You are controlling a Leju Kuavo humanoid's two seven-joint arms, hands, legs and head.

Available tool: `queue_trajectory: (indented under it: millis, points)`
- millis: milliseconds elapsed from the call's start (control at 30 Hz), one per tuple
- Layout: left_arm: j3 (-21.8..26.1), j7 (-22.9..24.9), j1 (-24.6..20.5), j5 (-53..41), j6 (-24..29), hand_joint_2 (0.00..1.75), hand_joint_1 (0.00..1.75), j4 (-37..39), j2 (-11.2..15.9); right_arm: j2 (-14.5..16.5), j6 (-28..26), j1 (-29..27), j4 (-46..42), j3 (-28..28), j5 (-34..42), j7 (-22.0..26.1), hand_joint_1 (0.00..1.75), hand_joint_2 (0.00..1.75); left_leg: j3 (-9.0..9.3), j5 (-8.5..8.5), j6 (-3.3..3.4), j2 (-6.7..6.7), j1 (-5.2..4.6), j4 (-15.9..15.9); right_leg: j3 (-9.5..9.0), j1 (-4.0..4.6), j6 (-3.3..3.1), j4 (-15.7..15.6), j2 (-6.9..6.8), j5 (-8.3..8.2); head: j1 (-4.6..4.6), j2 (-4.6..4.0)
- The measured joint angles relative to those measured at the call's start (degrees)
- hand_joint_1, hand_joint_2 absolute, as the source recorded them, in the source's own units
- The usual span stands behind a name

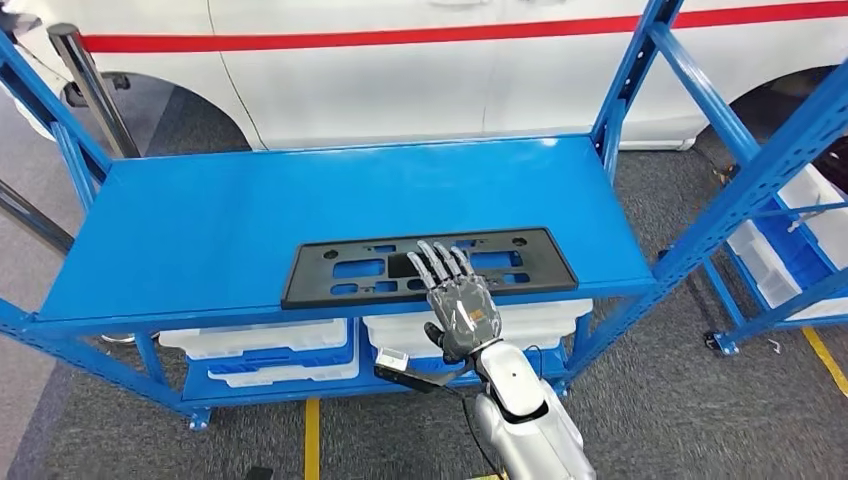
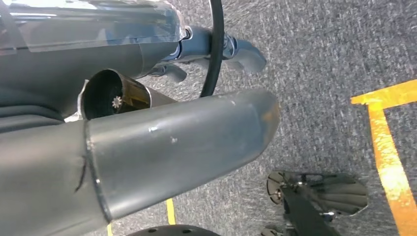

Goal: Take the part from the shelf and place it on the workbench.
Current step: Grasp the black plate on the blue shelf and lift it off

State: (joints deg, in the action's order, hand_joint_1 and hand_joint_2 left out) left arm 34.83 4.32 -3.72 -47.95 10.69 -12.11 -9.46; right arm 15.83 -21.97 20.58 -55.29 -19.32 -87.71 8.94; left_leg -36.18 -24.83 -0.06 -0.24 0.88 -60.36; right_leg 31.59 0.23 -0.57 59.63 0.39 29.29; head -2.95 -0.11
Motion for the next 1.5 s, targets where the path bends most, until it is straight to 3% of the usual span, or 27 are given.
queue_trajectory:
  millis: [67, 133, 233, 267, 300, 333, 400, 467, 567, 633, 733, 767, 800, 833, 900, 967, 1033, 1200, 1433, 1467, 1500]
  points:
    - [0.16, 0.03, 0.08, -0.04, 0.0, 0.0, 0.0, 0.0, -0.02, 0.13, -0.07, 0.01, 0.06, -0.1, -0.06, 0.02, 0.0, 1.75, 0.33, -0.24, 0.54, -0.09, 0.22, 0.61, -0.12, -0.04, 0.53, -0.01, -0.04, 0.34, 0.0, 0.0]
    - [0.29, 0.04, 0.12, -0.05, -0.01, 0.0, 0.0, 0.0, -0.04, 0.19, -0.11, 0.15, 0.07, -0.15, -0.09, 0.02, 0.0, 1.75, 1.05, -0.41, 1.15, -0.06, 0.52, 1.19, 1.12, -0.16, 1.23, 2.96, -0.09, 1.91, -0.02, 0.0]
    - [0.36, 0.04, 0.0, -0.05, -0.01, 0.0, 0.0, 0.0, -0.04, 0.16, -0.11, 0.01, 0.22, -0.15, -0.09, 0.02, 0.0, 1.75, 1.89, -1.07, 1.66, -0.02, 0.54, 1.37, 7.67, -0.66, 2.12, 14.01, -0.16, 5.7, -0.04, 0.0]
    - [0.37, 0.04, 0.03, -0.05, -0.01, 0.0, 0.0, 0.0, -0.04, 0.15, -0.11, -0.11, 0.28, -0.15, -0.09, 0.02, 0.0, 1.75, 2.21, -1.36, 1.66, -0.04, 0.55, 1.37, 9.31, -0.82, 2.26, 15.94, -0.17, 5.47, -0.04, 0.0]
    - [0.38, 0.05, 0.08, -0.05, -0.02, 0.0, 0.0, 0.0, -0.05, 0.15, -0.12, -0.2, 0.33, -0.15, -0.09, 0.02, 0.0, 1.75, 2.61, -1.65, 1.59, -0.07, 0.56, 1.37, 9.9, -0.96, 2.31, 15.76, -0.18, 4.12, -0.05, 0.0]
    - [0.39, 0.05, 0.12, -0.05, -0.02, 0.0, 0.0, 0.0, -0.07, 0.15, -0.13, -0.22, 0.35, -0.15, -0.09, 0.02, 0.0, 1.75, 3.13, -1.99, 1.48, -0.11, 0.59, 1.37, 9.29, -1.06, 2.28, 13.28, -0.2, 1.71, -0.04, 0.0]
    - [0.41, 0.04, 0.13, -0.05, -0.02, 0.0, 0.0, 0.0, -0.13, 0.13, -0.13, -0.17, 0.38, -0.15, -0.09, 0.02, 0.0, 1.75, 4.17, -2.75, 1.05, -0.18, 0.56, 1.4, 6.38, -0.99, 1.97, 5.5, -0.23, -3.05, -0.06, 0.0]
    - [0.42, 0.04, 0.02, -0.05, -0.02, 0.0, 0.0, 0.0, -0.17, 0.11, -0.11, -0.11, 0.41, -0.16, -0.09, 0.03, 0.0, 1.75, 4.61, -3.28, 0.4, -0.23, 0.45, 1.49, 4.41, -0.63, 1.38, 0.76, -0.19, -4.45, -0.06, 0.0]
    - [0.43, 0.03, -0.09, -0.27, -0.02, 0.0, 0.0, 0.0, -0.19, 0.16, -0.08, -0.14, 0.41, -0.26, -0.1, 0.14, 0.0, 1.75, 5.05, -3.63, -0.68, -0.03, 0.45, 1.97, 3.7, -0.47, 0.34, -0.19, -0.01, -3.87, 0.02, 0.0]
    - [0.45, -0.06, -0.19, -0.65, -0.03, 0.0, 0.0, -0.01, -0.19, 0.3, -0.01, -0.09, 0.45, -0.59, -0.12, 0.42, 0.0, 1.75, 4.35, -4.95, -1.13, 0.21, 0.42, -0.2, 2.59, -0.69, -0.52, -1.12, -0.08, -3.78, 0.04, 0.0]
    - [0.68, -0.21, -0.21, -1.25, -0.15, 0.0, 0.0, -0.02, -0.21, 0.44, 0.27, -0.04, 1.15, -1.7, -0.02, 1.29, 0.0, 1.75, -1.53, -8.64, -1.32, 0.27, 0.33, -10.56, 1.42, -0.42, -1.47, -1.57, -0.35, -3.22, 0.09, 0.0]
    - [0.82, -0.24, -0.13, -1.49, -0.21, 0.0, 0.0, -0.02, -0.21, 0.44, 0.39, -0.07, 1.63, -2.15, 0.12, 1.68, 0.0, 1.75, -3.38, -8.83, -1.33, 0.27, 0.34, -13.1, 1.15, -0.27, -1.62, -1.51, -0.31, -2.93, 0.09, 0.0]
    - [1.0, -0.27, -0.04, -1.68, -0.26, 0.0, 0.0, -0.01, -0.21, 0.43, 0.47, -0.09, 2.19, -2.59, 0.29, 2.06, 0.0, 1.75, -4.35, -7.86, -1.3, 0.27, 0.33, -13.69, 0.84, -0.15, -1.66, -1.4, -0.22, -2.58, 0.09, 0.0]
    - [1.21, -0.31, 0.02, -1.84, -0.3, 0.0, 0.0, -0.01, -0.2, 0.43, 0.51, -0.07, 2.74, -3.01, 0.49, 2.34, 0.0, 1.75, -4.27, -5.81, -1.19, 0.27, 0.33, -12.11, 0.47, -0.06, -1.63, -1.25, -0.11, -2.18, 0.1, 0.0]
    - [1.62, -0.38, 0.05, -1.93, -0.35, 0.0, 0.0, -0.01, -0.19, 0.44, 0.49, 0.03, 3.66, -3.69, 0.77, 2.62, 0.0, 1.75, -1.92, -1.03, -0.71, 0.28, 0.26, -5.14, -0.28, 0.06, -1.41, -0.88, 0.02, -1.23, 0.09, 0.0]
    - [1.91, -0.7, -0.04, -1.97, -0.36, 0.0, 0.0, -0.02, -0.19, 0.44, 0.42, 0.3, 4.41, -4.14, 1.02, 2.7, 0.0, 1.75, 0.13, 0.59, -0.12, 0.22, -0.01, -0.13, -0.51, 0.25, -0.92, -0.52, 0.07, -0.51, 0.08, 0.0]
    - [2.17, -1.45, -0.1, -2.16, -0.39, 0.0, 0.0, -0.02, -0.19, 0.44, 0.35, 0.51, 4.97, -4.47, 1.32, 2.73, 0.0, 1.75, 0.62, 0.16, 0.31, 0.12, -0.26, 0.89, -0.5, 0.35, -0.43, -0.59, 0.11, -0.34, 0.09, 0.0]
    - [3.07, -2.41, -0.2, -2.74, -0.9, 0.0, 0.0, -0.02, -0.26, 0.25, 0.13, 0.64, 5.75, -4.95, 1.93, 2.75, 0.0, 1.75, 0.9, 0.15, 0.49, 0.2, -0.18, 1.36, -0.91, 0.54, -1.08, -1.29, 0.09, -0.41, 0.08, 0.0]
    - [3.87, -2.55, -0.38, -3.18, -1.05, 0.0, 0.0, -0.02, -0.34, -0.11, 0.04, 0.66, 6.09, -5.6, 2.53, 2.71, 0.0, 1.75, 1.02, 0.01, 0.87, 0.22, -0.27, 1.34, -1.09, 0.48, -0.47, -1.64, -0.03, -0.51, 0.07, 0.0]
    - [4.01, -2.57, -0.38, -3.2, -1.05, 0.0, 0.0, -0.02, -0.35, -0.11, 0.04, 0.66, 6.09, -5.65, 2.53, 2.71, 0.09, 1.75, 1.03, 0.03, 0.9, 0.21, -0.27, 1.33, -1.09, 0.47, -0.39, -1.64, -0.05, -0.53, 0.08, 0.0]
    - [4.14, -2.6, -0.38, -3.21, -1.05, 0.0, 0.0, -0.02, -0.35, -0.12, 0.05, 0.66, 6.09, -5.68, 2.53, 2.71, 0.35, 1.75, 1.03, 0.04, 0.91, 0.21, -0.27, 1.33, -1.1, 0.47, -0.35, -1.64, -0.06, -0.55, 0.08, 0.0]
